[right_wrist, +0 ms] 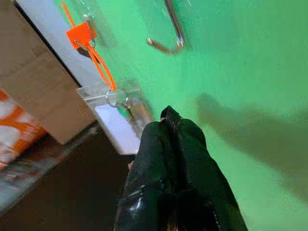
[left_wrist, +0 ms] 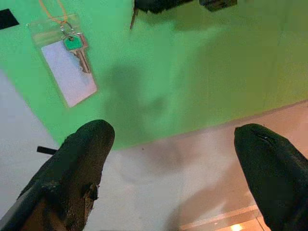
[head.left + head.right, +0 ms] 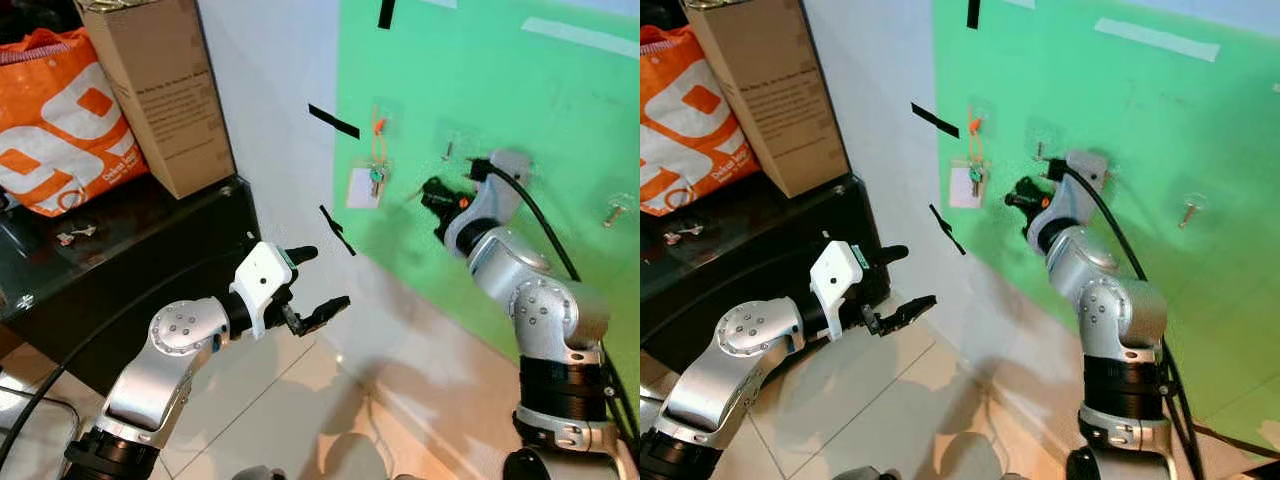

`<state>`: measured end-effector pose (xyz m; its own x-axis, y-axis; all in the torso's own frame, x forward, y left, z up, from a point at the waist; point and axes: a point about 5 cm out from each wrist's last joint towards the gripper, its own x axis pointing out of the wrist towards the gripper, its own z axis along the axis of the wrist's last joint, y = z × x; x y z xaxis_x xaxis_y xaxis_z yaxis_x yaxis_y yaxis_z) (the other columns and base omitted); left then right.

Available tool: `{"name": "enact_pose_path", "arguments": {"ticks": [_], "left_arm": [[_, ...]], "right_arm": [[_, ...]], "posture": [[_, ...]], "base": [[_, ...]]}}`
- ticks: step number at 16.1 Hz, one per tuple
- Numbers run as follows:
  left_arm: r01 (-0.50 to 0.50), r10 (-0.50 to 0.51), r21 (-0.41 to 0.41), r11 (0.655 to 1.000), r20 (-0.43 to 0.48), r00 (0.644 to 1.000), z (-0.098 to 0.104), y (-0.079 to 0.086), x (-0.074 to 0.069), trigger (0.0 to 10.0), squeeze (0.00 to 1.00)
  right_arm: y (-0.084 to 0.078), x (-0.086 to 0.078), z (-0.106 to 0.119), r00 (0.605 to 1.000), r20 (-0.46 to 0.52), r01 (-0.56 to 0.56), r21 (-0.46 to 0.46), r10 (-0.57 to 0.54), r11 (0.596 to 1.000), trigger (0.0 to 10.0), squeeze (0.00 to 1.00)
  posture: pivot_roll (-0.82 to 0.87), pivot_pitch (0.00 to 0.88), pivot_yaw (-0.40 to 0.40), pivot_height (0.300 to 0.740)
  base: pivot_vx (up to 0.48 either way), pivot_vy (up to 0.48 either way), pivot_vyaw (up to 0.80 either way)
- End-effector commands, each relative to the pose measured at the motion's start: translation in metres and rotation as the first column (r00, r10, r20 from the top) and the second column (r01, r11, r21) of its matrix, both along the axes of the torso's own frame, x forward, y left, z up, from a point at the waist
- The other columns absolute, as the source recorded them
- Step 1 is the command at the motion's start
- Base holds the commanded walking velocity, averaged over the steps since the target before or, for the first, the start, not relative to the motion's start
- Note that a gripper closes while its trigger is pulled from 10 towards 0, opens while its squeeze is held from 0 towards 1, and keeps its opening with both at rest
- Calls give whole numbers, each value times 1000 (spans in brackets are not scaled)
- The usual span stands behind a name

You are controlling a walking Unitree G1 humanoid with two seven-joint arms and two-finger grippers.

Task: Hang keys on a hook

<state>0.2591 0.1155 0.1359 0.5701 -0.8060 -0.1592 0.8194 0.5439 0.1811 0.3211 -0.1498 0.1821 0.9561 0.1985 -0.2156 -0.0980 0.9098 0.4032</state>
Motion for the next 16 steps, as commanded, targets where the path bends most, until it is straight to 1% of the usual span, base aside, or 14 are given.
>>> {"name": "enact_pose_path", "arguments": {"ticks": [1,4,7,8,10,13,16], "left_arm": [[6,-6,15,1000,15,1000,3,1,1,10000,0],[6,-6,16,1000,19,1000,4,1,2,10000,0],[3,-3,15,1000,21,1000,4,1,1,10000,0],[1,-1,13,1000,21,1000,4,1,1,10000,0],[-1,0,12,1000,22,1000,4,1,1,10000,0],[-1,1,10,1000,22,1000,4,0,2,10000,0],[-4,4,10,1000,20,1000,4,1,1,10000,0]], "right_arm": [[2,-1,-4,999,-33,-17,49,18,999,10000,0],[2,-1,-1,1000,-14,-20,56,21,998,10000,0],[2,-1,14,996,92,-19,28,17,999,10000,0],[1,0,22,990,142,-9,29,5,1000,10000,0],[2,1,32,981,195,-10,42,2,999,10000,0],[4,4,34,980,198,-21,52,11,998,10000,0],[6,9,28,989,149,-4,72,-7,997,10000,0]], "posture": [[-51,0,73,740],[-47,0,71,740],[-48,0,69,740],[-49,0,67,740],[-50,0,66,740],[-46,0,62,740],[-41,0,60,740]], "base": [[0,0,0],[0,0,0],[0,0,0],[0,0,0],[0,0,0],[0,0,0],[0,0,0]]}}
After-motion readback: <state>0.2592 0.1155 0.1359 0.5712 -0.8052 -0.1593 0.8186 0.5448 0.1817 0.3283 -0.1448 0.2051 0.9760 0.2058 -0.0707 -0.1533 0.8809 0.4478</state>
